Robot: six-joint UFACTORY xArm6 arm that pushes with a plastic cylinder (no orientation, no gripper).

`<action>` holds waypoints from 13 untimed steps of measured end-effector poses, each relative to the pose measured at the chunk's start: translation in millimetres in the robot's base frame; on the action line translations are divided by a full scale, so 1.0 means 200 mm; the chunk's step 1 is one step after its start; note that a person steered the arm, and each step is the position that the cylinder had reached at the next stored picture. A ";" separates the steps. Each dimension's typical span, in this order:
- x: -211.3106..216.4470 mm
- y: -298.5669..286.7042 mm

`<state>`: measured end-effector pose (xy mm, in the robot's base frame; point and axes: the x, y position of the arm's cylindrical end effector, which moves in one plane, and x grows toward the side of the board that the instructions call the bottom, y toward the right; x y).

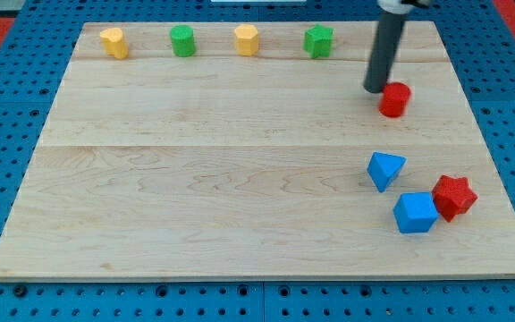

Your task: Push the red circle blue triangle into the blue cube

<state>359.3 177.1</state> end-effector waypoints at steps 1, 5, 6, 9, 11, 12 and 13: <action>-0.02 0.01; 0.38 0.05; 0.25 0.07; 0.55 -0.10; 0.38 -0.10; 0.28 -0.10; 0.08 -0.12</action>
